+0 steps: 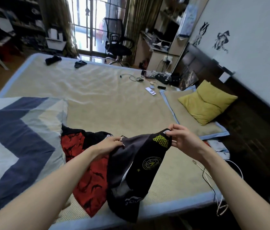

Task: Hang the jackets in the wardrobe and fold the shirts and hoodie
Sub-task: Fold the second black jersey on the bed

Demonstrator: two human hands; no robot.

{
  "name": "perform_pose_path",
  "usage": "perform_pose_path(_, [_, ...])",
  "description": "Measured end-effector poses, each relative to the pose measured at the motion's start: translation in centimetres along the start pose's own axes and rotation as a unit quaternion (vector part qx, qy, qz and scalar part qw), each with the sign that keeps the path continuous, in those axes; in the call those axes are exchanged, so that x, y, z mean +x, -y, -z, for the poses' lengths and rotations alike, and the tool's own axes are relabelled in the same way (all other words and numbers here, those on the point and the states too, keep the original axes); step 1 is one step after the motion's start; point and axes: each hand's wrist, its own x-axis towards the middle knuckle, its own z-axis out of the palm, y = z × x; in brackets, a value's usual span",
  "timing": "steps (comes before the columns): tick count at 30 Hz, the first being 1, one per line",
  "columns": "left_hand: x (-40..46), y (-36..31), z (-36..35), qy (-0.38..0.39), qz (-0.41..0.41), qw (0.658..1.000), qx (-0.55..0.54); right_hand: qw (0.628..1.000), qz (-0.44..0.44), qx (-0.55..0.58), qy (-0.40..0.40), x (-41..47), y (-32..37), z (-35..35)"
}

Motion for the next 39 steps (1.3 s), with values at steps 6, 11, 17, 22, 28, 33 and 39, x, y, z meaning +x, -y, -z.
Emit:
perform_pose_path(6, [0.1, -7.1, 2.1, -0.087, -0.047, 0.992, -0.083, 0.998, -0.005, 0.016, -0.059, 1.7, -0.2, 5.1])
perform_pose_path(11, [2.3, -12.4, 2.8, -0.119, -0.055, 0.989, -0.067, 0.997, -0.025, -0.019, -0.073, 4.9, -1.4, 10.3])
perform_pose_path(17, [6.0, -18.9, -0.4, -0.130, -0.086, 0.987, -0.026, 0.984, -0.052, -0.172, 0.001, 9.0, -1.2, 17.0])
perform_pose_path(22, [8.5, -22.8, -2.7, -0.154, -0.102, 0.983, -0.003, 0.937, -0.040, -0.343, 0.045, 11.9, 1.9, 19.5])
perform_pose_path(28, [8.9, -26.5, -5.4, -0.094, -0.117, 0.987, 0.064, 0.944, 0.199, -0.240, 0.105, 13.2, 10.3, 12.4])
perform_pose_path(33, [8.4, -28.3, -6.2, -0.093, -0.126, 0.975, 0.157, 0.896, 0.256, -0.338, 0.131, 13.8, 13.4, 9.5])
perform_pose_path(39, [6.6, -27.7, -3.8, -0.079, -0.111, 0.983, 0.121, 0.858, 0.254, -0.414, 0.170, 14.1, 13.8, 9.4])
